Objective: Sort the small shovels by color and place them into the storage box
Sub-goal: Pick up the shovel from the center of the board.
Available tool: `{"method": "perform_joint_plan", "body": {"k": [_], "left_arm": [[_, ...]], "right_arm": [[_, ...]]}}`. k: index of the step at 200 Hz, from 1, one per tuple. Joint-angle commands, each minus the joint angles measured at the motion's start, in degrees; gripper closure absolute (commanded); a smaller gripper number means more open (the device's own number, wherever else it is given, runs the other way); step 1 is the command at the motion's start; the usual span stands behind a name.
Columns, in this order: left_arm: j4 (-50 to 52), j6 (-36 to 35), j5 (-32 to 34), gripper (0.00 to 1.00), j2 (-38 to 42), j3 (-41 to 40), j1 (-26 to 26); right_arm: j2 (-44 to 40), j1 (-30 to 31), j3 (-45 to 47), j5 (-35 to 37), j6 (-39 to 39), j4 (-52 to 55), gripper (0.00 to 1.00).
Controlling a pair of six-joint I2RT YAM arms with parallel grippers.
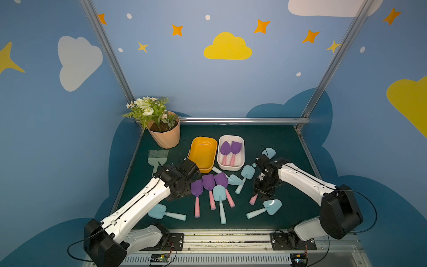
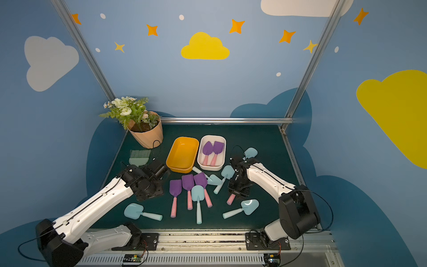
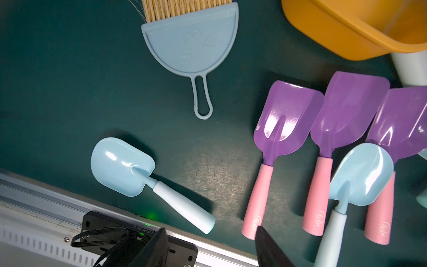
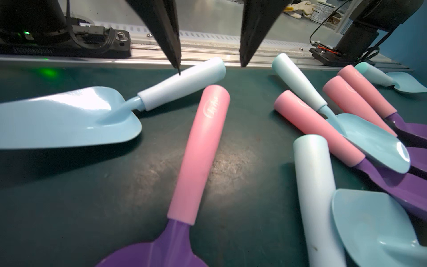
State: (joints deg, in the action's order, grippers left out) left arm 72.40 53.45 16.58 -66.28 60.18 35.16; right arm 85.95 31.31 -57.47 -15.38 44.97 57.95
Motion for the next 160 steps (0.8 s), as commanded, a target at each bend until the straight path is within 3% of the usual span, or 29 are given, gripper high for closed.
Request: {"method": "perform_joint_plan", "body": {"k": [1,121,160], "left_arm": [[0.2,-1.5,-0.3,0.47,0.7,0.4,-0.6],[-2.7,-3.2,-1.9,0.47,-0.3,-0.9,-1.7],[-2.9,-4.5,-1.6,0.47,-0.2,-1.0,-2.1]], "right_arm": [[1.2,0.4,0.3,-0.1,1.5,-1.9,0.56],[8.3,2.1,1.8,0.0,5.5,-4.6,0.52],[10.0,2.1,1.9,0.1,5.5,-5.1,0.59]]}}
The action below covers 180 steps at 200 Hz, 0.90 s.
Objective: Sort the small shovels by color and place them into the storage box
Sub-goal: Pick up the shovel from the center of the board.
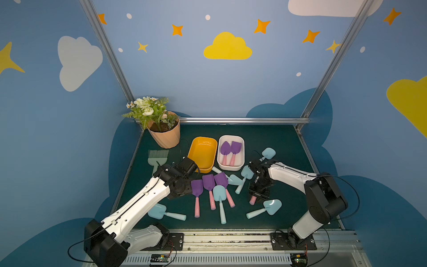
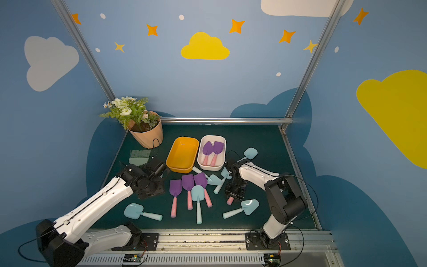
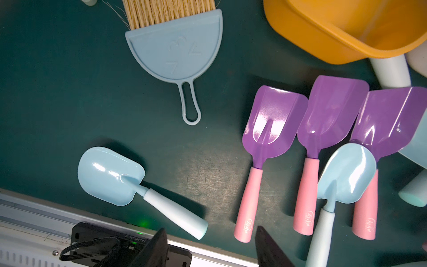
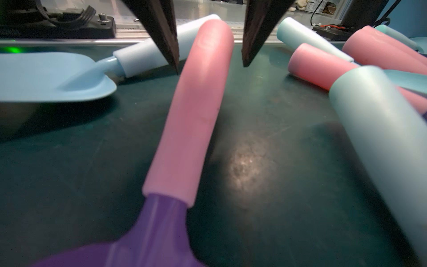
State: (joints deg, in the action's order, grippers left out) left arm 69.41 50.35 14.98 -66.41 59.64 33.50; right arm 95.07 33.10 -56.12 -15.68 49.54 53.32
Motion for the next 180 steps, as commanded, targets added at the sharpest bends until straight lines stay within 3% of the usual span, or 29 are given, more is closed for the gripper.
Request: {"method": "perform_joint_plan", "body": {"k": [1,83,180], "left_arm": [[0.1,-1.4,-0.1,0.47,-0.1,-0.5,-0.4],[1.4,-2.0,0.2,0.47,2.4,-0.3,-1.1],[3.5,-0.4,0.2,0.47,5.6,-0.2,-1.1]], "right_arm": [[0.9,0.3,0.6,0.5,1.0,-0.5,0.6],[-0.8,0.3,0.2,2.9,-0.2,1.3,0.9],[-12.0,1.2,-2.7,10.5,-1.9,13.4,0.97]]}}
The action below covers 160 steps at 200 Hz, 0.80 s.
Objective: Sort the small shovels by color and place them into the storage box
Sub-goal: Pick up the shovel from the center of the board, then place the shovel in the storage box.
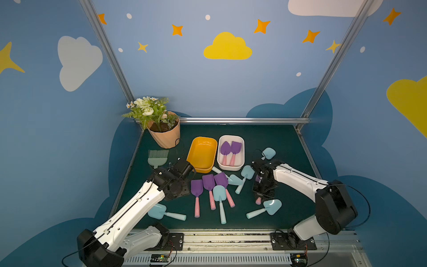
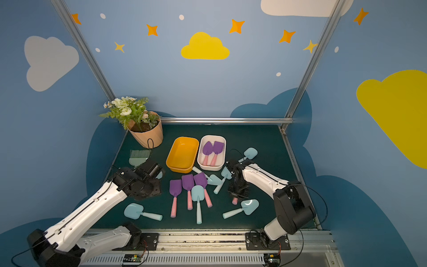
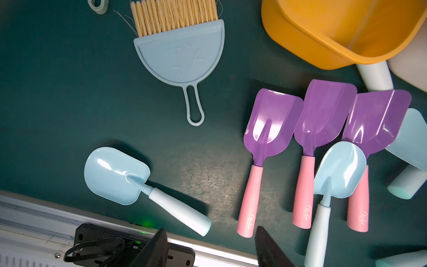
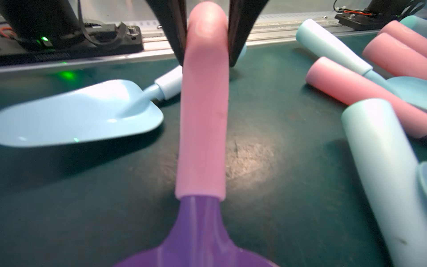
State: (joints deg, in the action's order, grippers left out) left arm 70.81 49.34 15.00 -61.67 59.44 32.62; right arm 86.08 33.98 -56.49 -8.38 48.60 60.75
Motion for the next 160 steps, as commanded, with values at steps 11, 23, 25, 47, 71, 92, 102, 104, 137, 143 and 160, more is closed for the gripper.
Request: {"method": "perform_joint_plan", "body": {"k": [11,23,25,47,71,92,102,104,137,143,160], "left_arm": [[2.3,0.7,0.3,0.47,1.1,0.1,-0.2],[2.4,0.7,0.3,0.47,1.2,0.1,-0.2],[2.4,0.7,0.3,0.47,1.3,0.1,-0.2],[2.4,0.8,0.3,0.47,1.2,0.3,-0.2],[2.4,0.4,0.3,0.47,0.8,0.9,-0.2],[2.2,-0.2,0.5,0.47,0.2,1.8,-0.2],[1.9,-0.4,0.5,0.47,-0.1,2.2,-0.2],[1.8,-0.5,0.5,0.47,-0.2,2.3,-0.2],[-0.1,-1.7,-0.7,0.47,-1.6,3.6,-0.4],[-0.7,-2.1,-1.3,0.47,-1.8,3.6,-0.4],[-3.1,-3.8,-3.2,0.47,-2.1,3.4,-0.4]], "right_arm": [[-4.2,0.4,-3.3,3.7,-1.4,7.5,0.98],[-5.0,0.4,-4.6,4.3,-2.1,9.2,0.99],[-5.1,0.4,-4.8,4.4,-2.2,9.5,1.0],[-5.5,0.4,-8.9,5.8,-4.1,13.4,1.0],[-3.4,0.5,-16.5,6.7,-7.6,17.7,1.0],[1.4,0.5,-26.0,6.2,-11.5,21.8,1.0],[4.4,0.5,-30.9,5.5,-13.2,23.7,1.0],[5.0,0.5,-32.1,5.3,-13.5,24.0,1.0],[15.3,0.7,-49.8,3.5,-17.1,29.0,1.0],[17.2,0.7,-52.8,2.7,-17.4,29.6,1.0],[22.9,0.8,-60.7,1.2,-18.0,30.7,1.0]]}}
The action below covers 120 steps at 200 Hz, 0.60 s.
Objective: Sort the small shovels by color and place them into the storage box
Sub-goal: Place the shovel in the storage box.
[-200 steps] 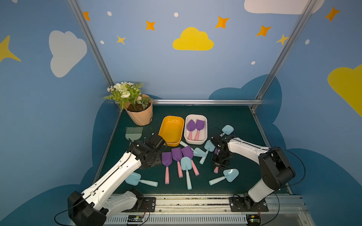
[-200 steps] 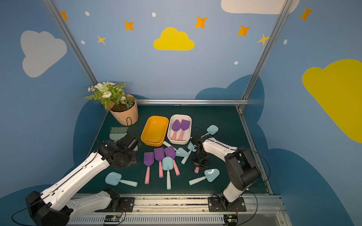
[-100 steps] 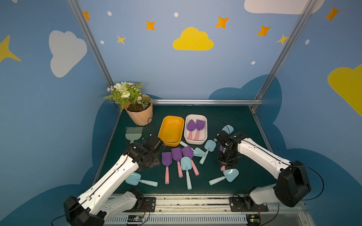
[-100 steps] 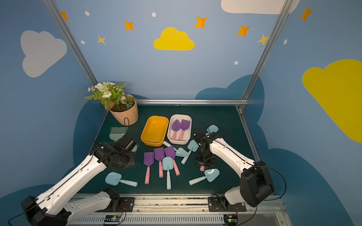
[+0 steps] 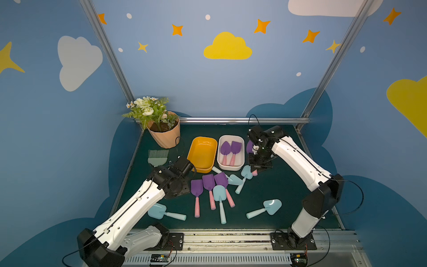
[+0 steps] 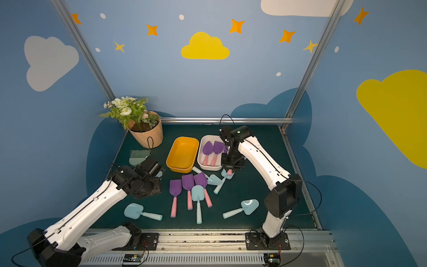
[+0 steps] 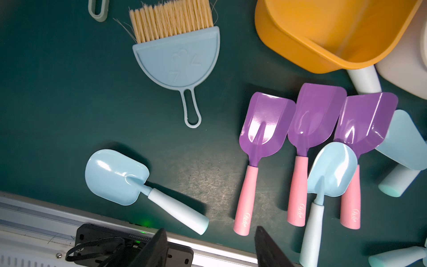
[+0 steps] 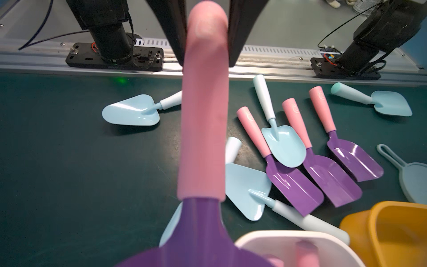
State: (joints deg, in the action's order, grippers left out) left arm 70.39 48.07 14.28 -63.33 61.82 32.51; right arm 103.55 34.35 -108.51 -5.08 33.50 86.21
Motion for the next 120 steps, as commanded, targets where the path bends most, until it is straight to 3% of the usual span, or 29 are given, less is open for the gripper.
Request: {"method": "perform_joint_plan", "body": {"k": [1,43,120], "left_arm": [[-2.8,-2.6,-2.6,0.47,-0.5,1.1,-0.3],[-4.4,-5.7,-3.8,0.47,-0.8,0.9,-0.3],[-5.0,-8.3,-4.4,0.47,-1.0,0.2,-0.3]], "right_arm": [[5.8,0.4,-9.1,-2.2,-3.0,5.3,1.0],[17.8,0.6,-22.6,-3.3,-2.9,6.5,1.0],[33.3,-0.4,-35.5,-4.7,-1.2,6.5,1.0]]}}
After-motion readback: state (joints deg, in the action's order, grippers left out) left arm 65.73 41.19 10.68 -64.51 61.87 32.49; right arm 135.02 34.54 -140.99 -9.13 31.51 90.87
